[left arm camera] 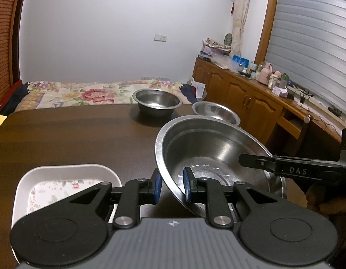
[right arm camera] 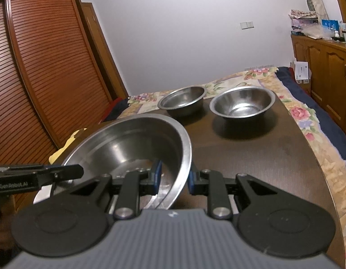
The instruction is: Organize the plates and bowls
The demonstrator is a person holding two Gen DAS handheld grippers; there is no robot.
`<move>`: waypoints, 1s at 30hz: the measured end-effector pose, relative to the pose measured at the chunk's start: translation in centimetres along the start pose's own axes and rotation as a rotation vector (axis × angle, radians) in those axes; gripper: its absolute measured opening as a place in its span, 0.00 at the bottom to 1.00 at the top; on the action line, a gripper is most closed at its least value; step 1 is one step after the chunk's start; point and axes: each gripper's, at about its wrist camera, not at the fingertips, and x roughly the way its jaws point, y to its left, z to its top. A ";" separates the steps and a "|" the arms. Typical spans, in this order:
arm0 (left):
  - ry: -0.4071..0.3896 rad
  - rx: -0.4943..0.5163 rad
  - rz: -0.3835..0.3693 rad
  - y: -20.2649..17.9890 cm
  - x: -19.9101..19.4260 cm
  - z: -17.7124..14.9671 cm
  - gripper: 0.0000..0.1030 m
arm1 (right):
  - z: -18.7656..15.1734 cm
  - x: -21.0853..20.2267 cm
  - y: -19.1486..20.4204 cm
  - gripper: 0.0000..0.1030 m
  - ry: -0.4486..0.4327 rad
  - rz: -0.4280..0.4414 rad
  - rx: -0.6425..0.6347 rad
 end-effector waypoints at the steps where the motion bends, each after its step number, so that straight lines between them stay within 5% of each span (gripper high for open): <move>1: 0.004 -0.001 0.001 0.0 0.1 -0.1 0.21 | -0.1 0.1 -0.1 0.25 0.003 0.000 0.002; 30: 0.048 -0.027 0.023 -0.3 1.8 -1.7 0.21 | -1.7 1.1 -0.6 0.25 0.061 -0.015 0.014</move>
